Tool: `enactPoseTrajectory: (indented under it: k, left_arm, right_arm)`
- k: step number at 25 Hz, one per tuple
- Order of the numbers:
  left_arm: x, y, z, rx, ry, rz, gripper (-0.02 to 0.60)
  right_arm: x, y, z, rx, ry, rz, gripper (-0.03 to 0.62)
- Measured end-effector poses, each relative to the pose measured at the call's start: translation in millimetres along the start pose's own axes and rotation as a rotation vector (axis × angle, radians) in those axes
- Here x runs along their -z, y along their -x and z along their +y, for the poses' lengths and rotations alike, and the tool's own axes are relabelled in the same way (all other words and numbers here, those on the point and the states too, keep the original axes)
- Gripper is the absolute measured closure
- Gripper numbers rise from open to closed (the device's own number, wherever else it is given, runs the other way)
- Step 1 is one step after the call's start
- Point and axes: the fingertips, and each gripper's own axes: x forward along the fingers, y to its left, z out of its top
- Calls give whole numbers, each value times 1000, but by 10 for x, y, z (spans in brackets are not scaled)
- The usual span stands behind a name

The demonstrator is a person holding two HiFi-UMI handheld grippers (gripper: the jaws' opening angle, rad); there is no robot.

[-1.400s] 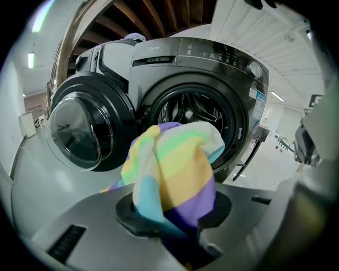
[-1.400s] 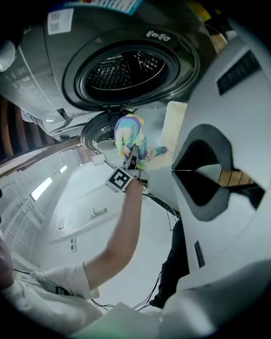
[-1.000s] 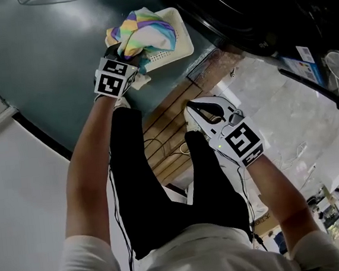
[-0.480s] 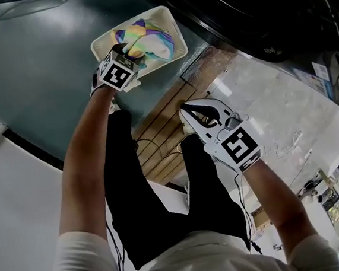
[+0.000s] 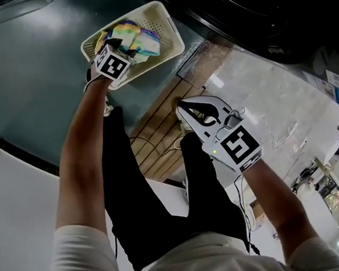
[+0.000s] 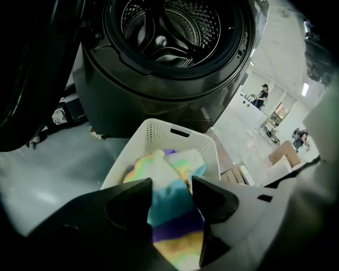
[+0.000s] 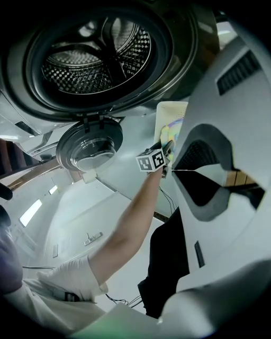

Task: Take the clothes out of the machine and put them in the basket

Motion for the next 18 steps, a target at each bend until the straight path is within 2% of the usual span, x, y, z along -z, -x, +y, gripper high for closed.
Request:
enactPoseTrajectory:
  k: [9, 18]
  left_arm:
    - [-88, 405, -53, -25, 23, -40, 368]
    - [-403, 1487, -368, -95, 79, -130, 369]
  right_arm:
    - [-191, 16, 143, -21, 38, 0, 591]
    - [-502, 452, 392, -55, 140, -47, 591]
